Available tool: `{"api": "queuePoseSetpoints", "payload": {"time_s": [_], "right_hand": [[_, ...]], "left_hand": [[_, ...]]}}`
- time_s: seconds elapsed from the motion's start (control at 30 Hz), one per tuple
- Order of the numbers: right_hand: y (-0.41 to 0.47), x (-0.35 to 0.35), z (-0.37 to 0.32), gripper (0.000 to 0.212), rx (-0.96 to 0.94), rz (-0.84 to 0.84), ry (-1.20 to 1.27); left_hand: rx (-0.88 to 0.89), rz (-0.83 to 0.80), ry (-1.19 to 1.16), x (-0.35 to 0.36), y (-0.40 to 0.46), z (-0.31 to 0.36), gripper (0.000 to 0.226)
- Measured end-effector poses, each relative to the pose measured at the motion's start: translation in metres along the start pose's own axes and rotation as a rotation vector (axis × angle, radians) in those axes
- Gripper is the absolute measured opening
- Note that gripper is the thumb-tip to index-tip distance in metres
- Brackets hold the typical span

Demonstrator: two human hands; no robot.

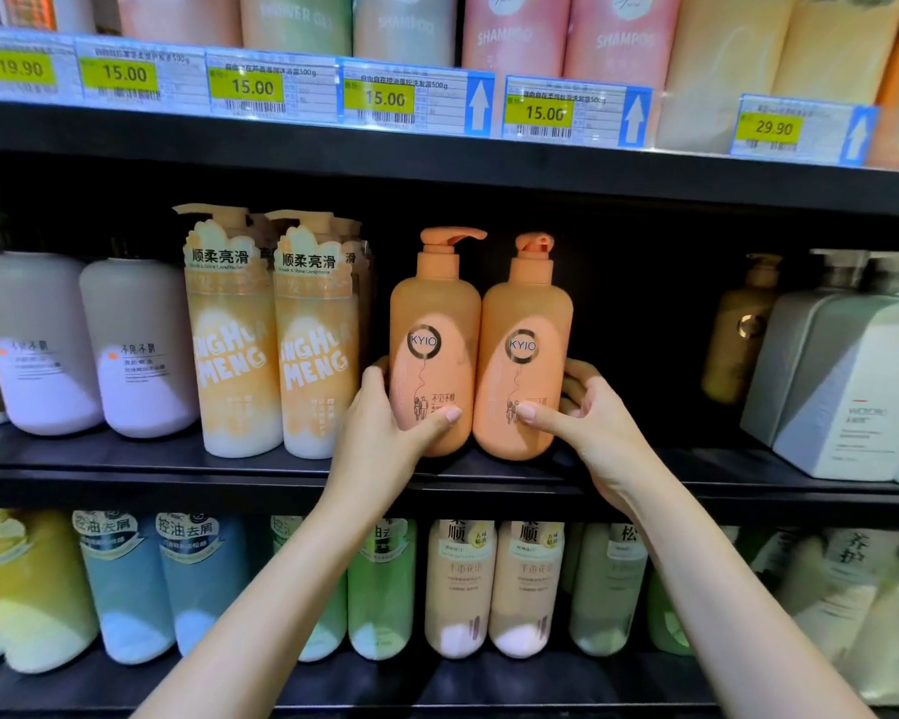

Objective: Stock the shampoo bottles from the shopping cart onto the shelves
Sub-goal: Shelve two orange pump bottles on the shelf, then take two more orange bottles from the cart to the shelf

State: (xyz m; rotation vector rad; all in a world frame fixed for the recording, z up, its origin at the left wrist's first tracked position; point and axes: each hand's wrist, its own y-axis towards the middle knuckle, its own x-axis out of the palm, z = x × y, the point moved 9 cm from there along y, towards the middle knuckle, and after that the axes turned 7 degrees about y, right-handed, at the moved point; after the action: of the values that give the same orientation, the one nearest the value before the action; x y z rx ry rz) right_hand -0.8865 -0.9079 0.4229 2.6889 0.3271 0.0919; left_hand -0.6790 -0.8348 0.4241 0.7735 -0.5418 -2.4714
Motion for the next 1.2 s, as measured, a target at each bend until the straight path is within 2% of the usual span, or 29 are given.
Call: {"api": "queuePoseSetpoints", "payload": {"time_s": [0.17,0.27,0.33,0.4,0.47,0.67,1.0,1.2], "right_hand": [[0.021,0.010,0.001,0.065,0.003,-0.061,-0.184],[0.040,0.014,0.005,0.061,0.013,-0.065,-0.295],[0.051,0.016,0.011,0.062,0.049,-0.071,-0.313],[0.061,0.019,0.016,0.064,0.071,-0.085,-0.303],[0.070,0.021,0.020,0.062,0.078,-0.091,-0.289],[0.091,0.025,0.030,0.060,0.089,-0.123,-0.234],[0.102,0.027,0.039,0.060,0.068,-0.152,-0.170],[0.106,0.027,0.043,0.059,0.051,-0.178,-0.174]], "left_hand": [[-0.131,-0.070,0.125,0.015,0.022,-0.004,0.038],[-0.174,-0.167,0.203,0.028,0.040,-0.008,0.027],[-0.215,-0.184,0.240,0.035,0.050,-0.010,0.039],[-0.248,-0.114,0.194,0.037,0.062,-0.011,0.065],[-0.271,-0.058,0.140,0.038,0.072,-0.012,0.077],[-0.234,-0.062,0.095,0.051,0.093,-0.026,0.082],[-0.156,-0.011,-0.035,0.058,0.105,-0.035,0.072],[-0.142,0.015,-0.037,0.055,0.102,-0.034,0.070]]}}
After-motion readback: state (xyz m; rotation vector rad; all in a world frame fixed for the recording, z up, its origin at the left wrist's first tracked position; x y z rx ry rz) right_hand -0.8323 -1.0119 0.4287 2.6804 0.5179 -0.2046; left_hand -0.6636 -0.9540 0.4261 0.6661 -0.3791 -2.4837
